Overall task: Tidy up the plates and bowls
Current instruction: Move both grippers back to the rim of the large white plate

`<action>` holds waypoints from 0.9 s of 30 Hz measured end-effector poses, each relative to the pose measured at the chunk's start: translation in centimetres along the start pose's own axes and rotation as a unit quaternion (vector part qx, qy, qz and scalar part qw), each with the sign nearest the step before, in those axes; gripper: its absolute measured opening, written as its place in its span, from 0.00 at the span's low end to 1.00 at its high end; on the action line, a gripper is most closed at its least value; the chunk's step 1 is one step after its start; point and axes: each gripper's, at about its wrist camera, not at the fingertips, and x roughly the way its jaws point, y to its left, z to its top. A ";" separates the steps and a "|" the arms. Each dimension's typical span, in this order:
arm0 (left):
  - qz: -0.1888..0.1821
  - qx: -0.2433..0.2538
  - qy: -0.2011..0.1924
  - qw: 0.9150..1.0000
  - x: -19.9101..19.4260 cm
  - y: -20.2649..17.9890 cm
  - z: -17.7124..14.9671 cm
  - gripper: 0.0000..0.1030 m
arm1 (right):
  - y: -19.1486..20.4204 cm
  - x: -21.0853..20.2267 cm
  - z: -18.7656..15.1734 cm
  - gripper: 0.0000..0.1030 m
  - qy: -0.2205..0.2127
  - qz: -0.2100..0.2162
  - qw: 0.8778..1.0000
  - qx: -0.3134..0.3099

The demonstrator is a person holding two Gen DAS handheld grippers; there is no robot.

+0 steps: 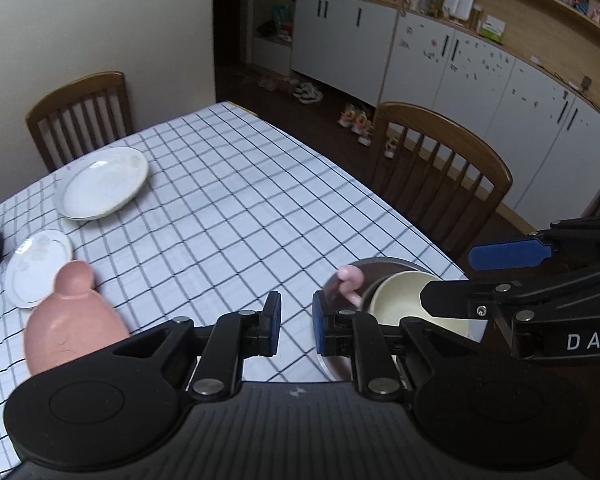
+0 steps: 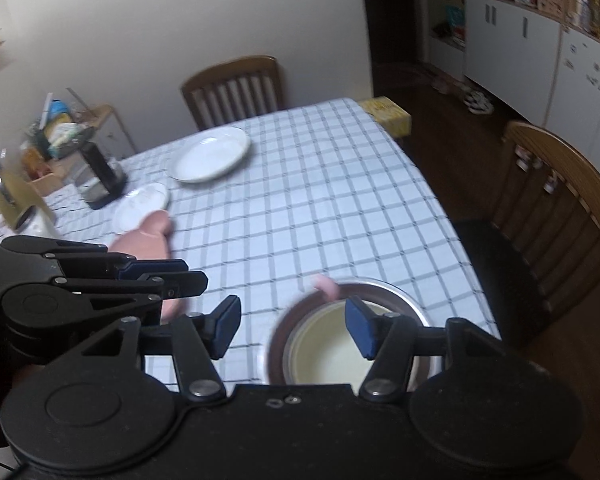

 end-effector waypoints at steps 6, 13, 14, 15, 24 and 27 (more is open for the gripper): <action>0.029 -0.032 -0.027 0.999 -2.4 3.1 -0.9 0.43 | 3.5 0.4 0.8 0.63 -0.011 0.026 0.999 -0.025; 0.072 -0.072 -0.066 0.993 -4.6 7.1 -1.0 0.76 | 6.6 1.4 2.5 0.78 -0.022 0.044 0.998 -0.042; 0.078 -0.075 -0.066 0.992 -4.7 7.6 -1.0 0.76 | 7.0 1.6 2.9 0.80 -0.024 0.046 0.998 -0.046; 0.082 -0.077 -0.065 0.991 -4.7 8.1 -0.8 0.76 | 7.4 1.9 3.3 0.81 -0.024 0.049 0.997 -0.050; 0.120 -0.119 -0.054 0.984 -3.1 13.5 1.2 0.76 | 9.5 5.9 8.0 0.97 -0.022 0.055 0.996 -0.065; 0.122 -0.128 -0.047 0.983 -2.1 15.3 2.4 0.76 | 10.0 7.5 9.8 0.98 -0.021 0.057 0.996 -0.070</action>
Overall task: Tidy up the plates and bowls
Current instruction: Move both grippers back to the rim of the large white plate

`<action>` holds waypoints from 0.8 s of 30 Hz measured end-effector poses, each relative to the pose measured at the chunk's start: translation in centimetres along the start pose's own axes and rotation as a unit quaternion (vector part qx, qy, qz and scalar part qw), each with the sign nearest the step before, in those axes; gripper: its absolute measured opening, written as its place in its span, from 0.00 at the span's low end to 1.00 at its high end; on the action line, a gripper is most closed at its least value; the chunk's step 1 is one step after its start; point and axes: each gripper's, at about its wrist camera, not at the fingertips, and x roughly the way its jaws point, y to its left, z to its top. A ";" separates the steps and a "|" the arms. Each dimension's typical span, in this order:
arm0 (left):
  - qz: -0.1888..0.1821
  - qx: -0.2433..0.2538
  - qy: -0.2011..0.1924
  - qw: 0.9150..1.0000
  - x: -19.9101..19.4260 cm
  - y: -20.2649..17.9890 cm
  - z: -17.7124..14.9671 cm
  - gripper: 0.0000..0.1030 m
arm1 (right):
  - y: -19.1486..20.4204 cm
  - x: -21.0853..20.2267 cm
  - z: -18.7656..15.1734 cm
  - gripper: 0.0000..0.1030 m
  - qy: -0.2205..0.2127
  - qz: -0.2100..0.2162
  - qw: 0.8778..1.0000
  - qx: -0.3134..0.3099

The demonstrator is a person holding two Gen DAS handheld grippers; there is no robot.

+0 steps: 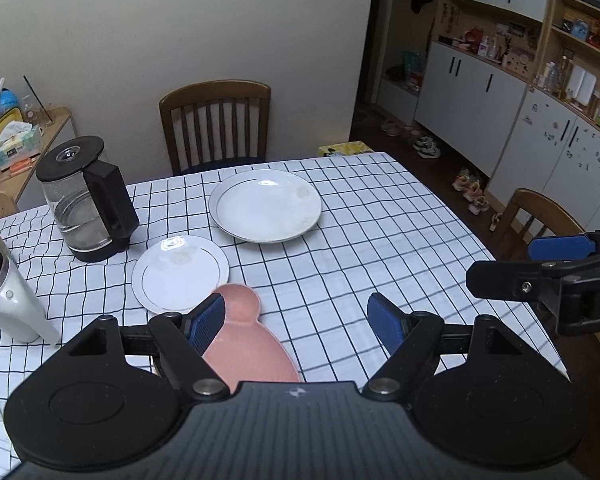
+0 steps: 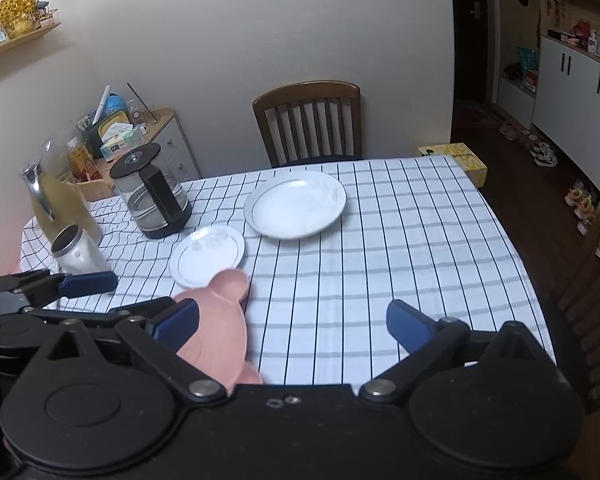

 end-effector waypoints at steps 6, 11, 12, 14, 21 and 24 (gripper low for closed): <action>0.012 -0.013 0.009 1.000 3.9 1.7 3.3 0.76 | -0.5 4.0 3.8 0.98 0.007 0.006 1.000 -0.001; 0.027 -0.021 0.019 0.999 8.3 3.3 6.3 0.76 | -1.1 8.0 7.0 0.98 0.016 0.002 1.000 -0.005; 0.030 -0.023 0.021 0.999 9.2 3.7 6.9 0.76 | -1.3 8.9 7.6 0.98 0.018 0.000 1.000 -0.006; 0.033 -0.026 0.027 0.999 11.3 4.4 7.9 0.76 | -1.7 10.9 8.8 0.98 0.023 -0.003 1.000 -0.011; 0.041 -0.026 0.058 0.997 18.7 6.7 10.5 0.76 | -3.4 18.9 11.8 0.95 0.055 -0.021 0.998 -0.018; 0.046 -0.036 0.074 0.996 21.8 7.8 11.1 0.76 | -3.9 22.4 12.7 0.92 0.070 -0.029 0.997 -0.023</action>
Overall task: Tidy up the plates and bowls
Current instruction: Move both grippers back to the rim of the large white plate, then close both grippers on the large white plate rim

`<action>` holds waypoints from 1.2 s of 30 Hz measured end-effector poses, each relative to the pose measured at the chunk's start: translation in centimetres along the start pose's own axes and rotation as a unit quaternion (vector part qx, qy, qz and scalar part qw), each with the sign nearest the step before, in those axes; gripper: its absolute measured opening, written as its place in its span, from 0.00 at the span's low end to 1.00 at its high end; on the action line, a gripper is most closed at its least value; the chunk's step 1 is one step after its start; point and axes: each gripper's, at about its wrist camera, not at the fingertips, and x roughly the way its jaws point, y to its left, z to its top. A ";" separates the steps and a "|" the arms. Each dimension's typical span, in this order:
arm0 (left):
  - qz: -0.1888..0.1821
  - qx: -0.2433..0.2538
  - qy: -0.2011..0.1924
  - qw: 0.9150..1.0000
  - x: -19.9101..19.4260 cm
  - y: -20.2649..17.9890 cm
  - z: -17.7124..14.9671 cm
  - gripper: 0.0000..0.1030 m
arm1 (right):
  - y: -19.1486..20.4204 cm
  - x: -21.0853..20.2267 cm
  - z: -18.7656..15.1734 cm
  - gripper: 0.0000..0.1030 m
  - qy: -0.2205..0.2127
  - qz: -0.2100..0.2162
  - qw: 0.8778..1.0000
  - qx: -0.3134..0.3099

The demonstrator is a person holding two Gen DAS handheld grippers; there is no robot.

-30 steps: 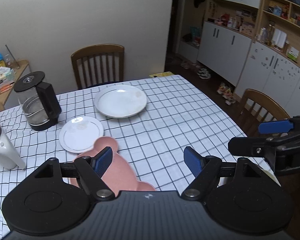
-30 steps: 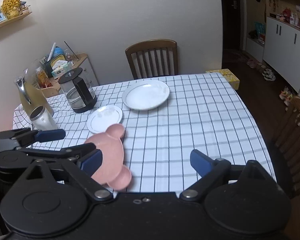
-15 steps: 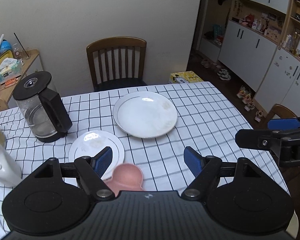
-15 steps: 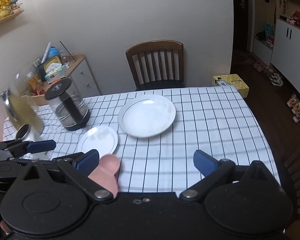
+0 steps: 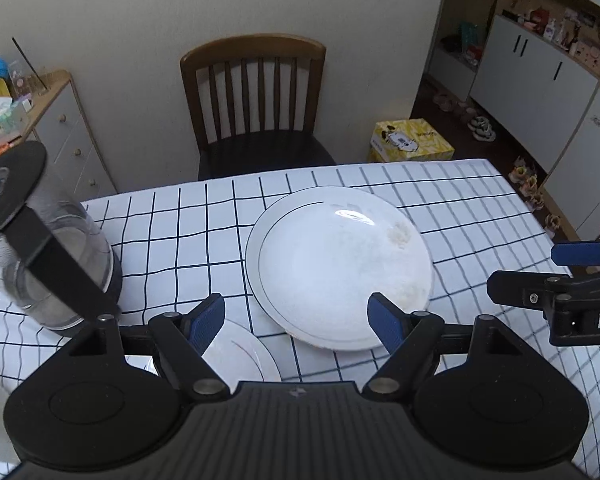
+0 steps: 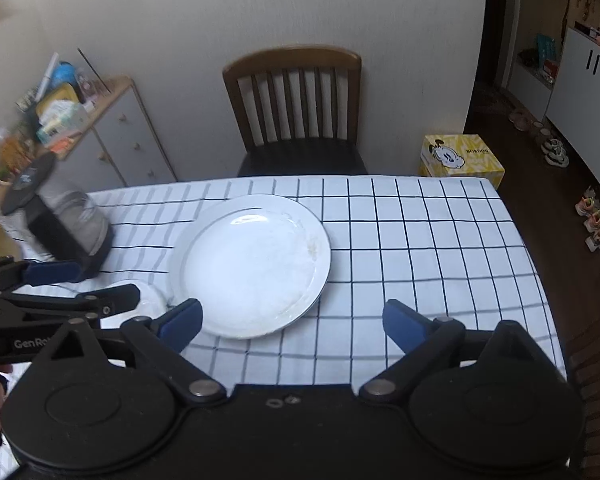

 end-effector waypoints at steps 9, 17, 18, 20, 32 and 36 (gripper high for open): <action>0.017 -0.017 0.030 0.999 7.0 1.7 3.0 0.75 | -1.3 8.4 2.7 0.81 0.043 -0.007 0.999 0.014; 0.021 -0.045 0.062 0.997 11.4 3.0 4.1 0.61 | -3.2 13.7 2.9 0.64 0.087 -0.011 0.996 0.031; 0.019 -0.049 0.068 0.996 11.9 3.2 4.1 0.59 | -3.5 14.1 2.8 0.63 0.091 -0.010 0.995 0.034; 0.017 -0.053 0.076 0.996 12.5 3.5 4.0 0.52 | -4.0 14.8 2.7 0.61 0.096 -0.010 0.994 0.043; -0.004 -0.111 0.116 0.987 14.9 5.2 3.3 0.25 | -5.0 16.4 2.4 0.31 0.115 0.035 0.990 0.074; -0.004 -0.119 0.113 0.986 14.7 5.3 3.3 0.20 | -5.0 16.3 2.2 0.16 0.117 0.048 0.989 0.079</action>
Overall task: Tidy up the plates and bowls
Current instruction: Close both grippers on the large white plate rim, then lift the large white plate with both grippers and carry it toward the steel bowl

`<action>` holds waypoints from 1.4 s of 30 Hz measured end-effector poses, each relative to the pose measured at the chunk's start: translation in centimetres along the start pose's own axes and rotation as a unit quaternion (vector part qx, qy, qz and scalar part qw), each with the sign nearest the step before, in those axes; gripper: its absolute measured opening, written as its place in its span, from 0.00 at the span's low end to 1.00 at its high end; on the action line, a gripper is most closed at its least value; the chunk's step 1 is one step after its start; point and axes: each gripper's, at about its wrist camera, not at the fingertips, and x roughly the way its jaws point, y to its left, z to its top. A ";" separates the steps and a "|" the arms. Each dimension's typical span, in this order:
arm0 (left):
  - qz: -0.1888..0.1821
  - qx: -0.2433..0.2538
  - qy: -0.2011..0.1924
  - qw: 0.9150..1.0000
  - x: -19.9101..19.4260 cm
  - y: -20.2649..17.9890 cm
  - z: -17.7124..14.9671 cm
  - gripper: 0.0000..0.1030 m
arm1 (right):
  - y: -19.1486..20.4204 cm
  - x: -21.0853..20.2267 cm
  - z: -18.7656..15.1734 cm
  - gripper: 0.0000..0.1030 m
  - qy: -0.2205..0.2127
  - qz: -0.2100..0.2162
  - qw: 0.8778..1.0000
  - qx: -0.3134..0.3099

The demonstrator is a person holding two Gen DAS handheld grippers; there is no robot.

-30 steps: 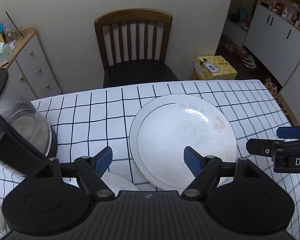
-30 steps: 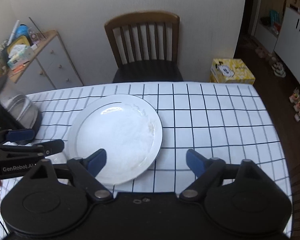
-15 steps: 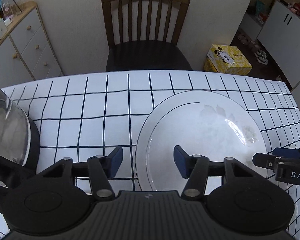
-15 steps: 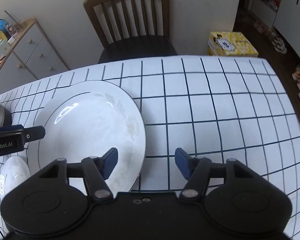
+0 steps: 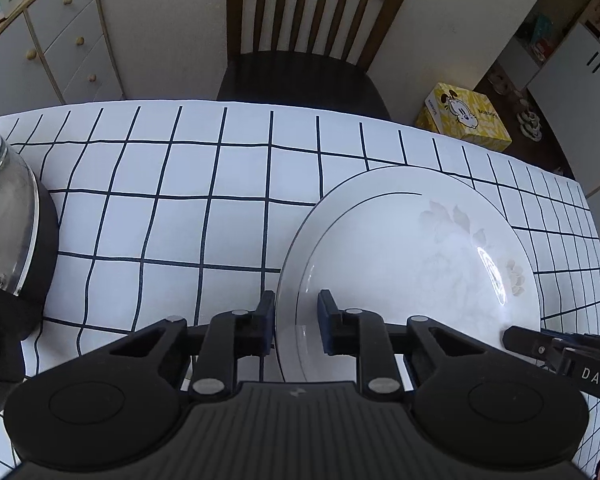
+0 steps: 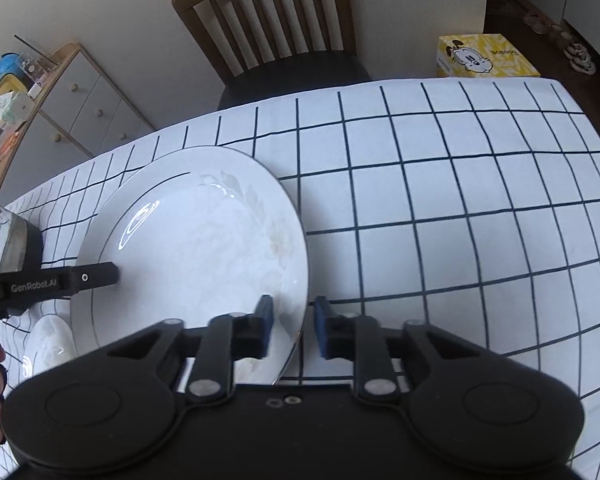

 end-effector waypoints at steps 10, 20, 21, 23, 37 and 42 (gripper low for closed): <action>-0.009 -0.009 -0.001 1.000 -0.8 0.5 -1.2 0.16 | -0.5 -0.5 -0.8 0.12 -0.004 0.006 1.000 0.017; -0.020 -0.009 -0.004 1.000 -3.0 0.5 -4.3 0.15 | -0.6 -2.8 -3.0 0.11 -0.006 0.010 1.000 0.017; -0.021 -0.009 -0.005 1.000 -3.4 0.5 -4.6 0.15 | -0.6 -3.2 -3.4 0.11 -0.008 0.010 1.000 0.015; -0.025 -0.007 -0.010 1.000 -4.4 0.4 -5.2 0.15 | -0.3 -4.0 -4.1 0.11 -0.012 0.011 1.000 0.011; -0.041 0.002 -0.045 0.998 -14.8 1.2 -12.1 0.14 | 2.5 -13.0 -9.7 0.10 -0.050 0.023 0.998 0.003; -0.040 -0.001 -0.058 0.997 -18.8 2.5 -16.0 0.14 | 4.3 -16.3 -12.9 0.10 -0.060 0.034 0.998 -0.005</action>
